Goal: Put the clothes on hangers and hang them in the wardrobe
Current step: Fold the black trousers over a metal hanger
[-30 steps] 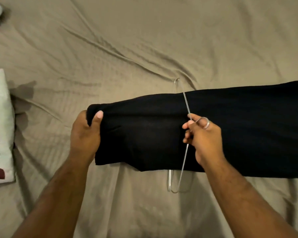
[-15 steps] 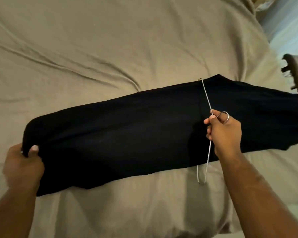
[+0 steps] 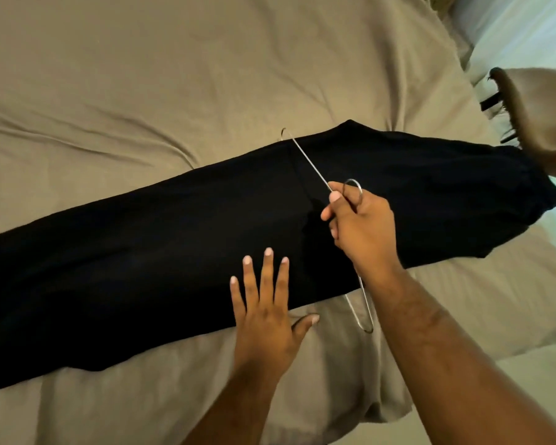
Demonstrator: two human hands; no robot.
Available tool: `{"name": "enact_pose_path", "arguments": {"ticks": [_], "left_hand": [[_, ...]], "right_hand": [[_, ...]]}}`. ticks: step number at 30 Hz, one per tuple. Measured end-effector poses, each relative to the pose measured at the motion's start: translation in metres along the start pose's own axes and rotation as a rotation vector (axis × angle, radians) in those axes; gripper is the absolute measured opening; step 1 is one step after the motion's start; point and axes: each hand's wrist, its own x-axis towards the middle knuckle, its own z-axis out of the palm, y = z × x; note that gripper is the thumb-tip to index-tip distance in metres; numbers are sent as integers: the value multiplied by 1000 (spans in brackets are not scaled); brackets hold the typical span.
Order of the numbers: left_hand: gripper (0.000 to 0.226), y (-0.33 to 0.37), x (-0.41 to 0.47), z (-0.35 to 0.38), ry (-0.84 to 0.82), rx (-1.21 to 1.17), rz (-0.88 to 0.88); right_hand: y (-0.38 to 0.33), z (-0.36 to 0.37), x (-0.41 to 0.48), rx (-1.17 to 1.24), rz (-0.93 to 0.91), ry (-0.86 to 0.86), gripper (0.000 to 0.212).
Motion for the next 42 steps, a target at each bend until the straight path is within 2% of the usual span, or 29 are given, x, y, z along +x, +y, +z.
{"name": "enact_pose_path", "arguments": {"ticks": [3,6,10,15,20,23,26,28,33,35,37,39,42], "left_hand": [[83,1,4,4,-8,56,-32],[89,4,6,-1,-99,67,-82],[90,22,15,-24,-136,19,-155],[87,45,7,-88,-146,-118,-119],[89,67,-12,-167,-71,-304,60],[70,82,-27,-227,-33,-463,320],[58,84,-42,-288,-48,-548,447],[48,79,-47,-341,49,-591,501],[28,81,-24,-469,471,-765,458],[29,95,-23,-529,562,-835,489],[43,106,-15,-571,629,-850,504],[59,118,-27,-613,708,-725,557],[60,142,-51,-659,816,-342,757]], "right_hand": [[-3,-22,10,43,50,97,18],[-10,-43,16,82,100,115,19],[-33,-56,3,90,18,16,20],[-82,-74,-25,60,-97,26,24],[-169,-115,-56,83,-204,32,24],[-240,-153,-87,179,-234,-13,23],[-301,-198,-124,188,-238,-91,22],[-341,-228,-155,146,-276,-104,21],[-419,-291,-219,28,-437,-58,20],[-450,-313,-252,-44,-526,-42,16],[-473,-327,-267,-118,-575,-50,12],[-493,-341,-296,-193,-637,-33,10],[-512,-356,-325,-252,-687,-2,7]]}}
